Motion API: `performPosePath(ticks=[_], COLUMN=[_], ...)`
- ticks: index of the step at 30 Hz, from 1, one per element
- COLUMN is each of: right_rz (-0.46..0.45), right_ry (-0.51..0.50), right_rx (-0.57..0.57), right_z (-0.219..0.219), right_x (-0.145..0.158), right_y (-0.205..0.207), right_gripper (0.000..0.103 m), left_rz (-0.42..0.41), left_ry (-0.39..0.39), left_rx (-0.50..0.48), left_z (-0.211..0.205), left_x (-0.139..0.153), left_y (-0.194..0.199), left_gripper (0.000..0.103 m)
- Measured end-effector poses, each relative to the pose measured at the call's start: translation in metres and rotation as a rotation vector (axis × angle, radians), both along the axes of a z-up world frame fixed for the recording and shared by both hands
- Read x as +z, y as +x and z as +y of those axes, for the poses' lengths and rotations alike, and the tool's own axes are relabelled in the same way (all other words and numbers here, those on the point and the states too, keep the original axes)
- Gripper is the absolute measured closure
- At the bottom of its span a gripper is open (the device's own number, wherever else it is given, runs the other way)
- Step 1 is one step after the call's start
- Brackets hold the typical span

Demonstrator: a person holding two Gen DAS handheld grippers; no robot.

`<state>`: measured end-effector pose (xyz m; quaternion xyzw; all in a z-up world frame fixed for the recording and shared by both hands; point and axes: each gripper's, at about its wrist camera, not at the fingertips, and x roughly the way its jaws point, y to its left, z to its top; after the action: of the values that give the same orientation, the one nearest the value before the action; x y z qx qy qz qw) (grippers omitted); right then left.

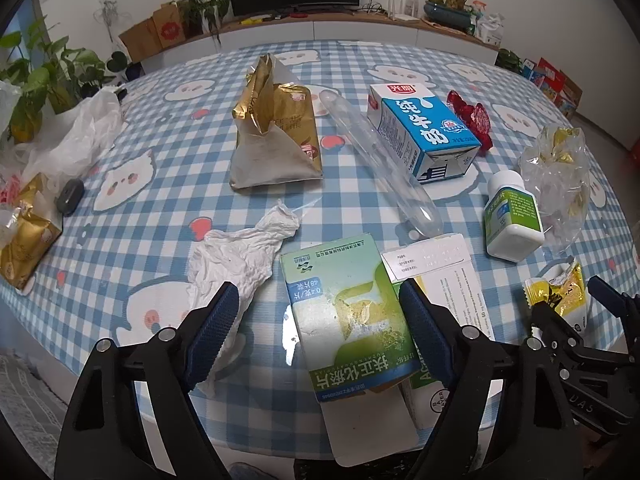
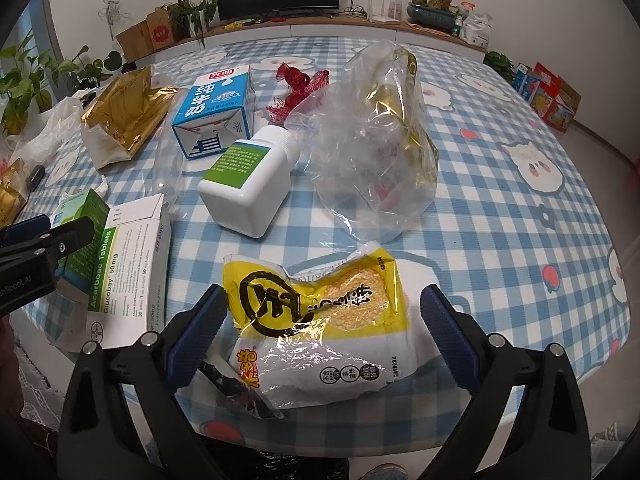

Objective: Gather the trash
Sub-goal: 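Grasp the green medicine box with the left tool while the right tool grasps the yellow snack wrapper, then lift the green box and yellow wrapper and carry both over the black trash bin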

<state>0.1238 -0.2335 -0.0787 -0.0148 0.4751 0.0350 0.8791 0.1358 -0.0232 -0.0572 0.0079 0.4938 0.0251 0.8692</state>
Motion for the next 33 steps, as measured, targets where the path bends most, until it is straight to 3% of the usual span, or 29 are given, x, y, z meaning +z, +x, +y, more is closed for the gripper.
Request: performPosePath(ticks=[7, 25, 33], right_rz=[0.011, 0.024, 0.023], right_ry=[0.005, 0.018, 0.024], right_rx=[0.001, 0.018, 0.017], right_z=[0.0025, 0.0059, 0.0042], right_x=[-0.0051, -0.0075, -0.0057], right_y=[0.0009, -0.0015, -0.0023], right_gripper=[0.020, 0.048, 0.070], left_rz=[0.017, 0.005, 0.004], left_ry=[-0.041, -0.033, -0.036], left_rx=[-0.029, -0.030, -0.031], left_z=[-0.0018, -0.0017, -0.0014], left_x=[-0.0021, -0.0030, -0.0031], left_y=[-0.0005, -0.0025, -0.0029], left_gripper=[0.043, 0.049, 0.050])
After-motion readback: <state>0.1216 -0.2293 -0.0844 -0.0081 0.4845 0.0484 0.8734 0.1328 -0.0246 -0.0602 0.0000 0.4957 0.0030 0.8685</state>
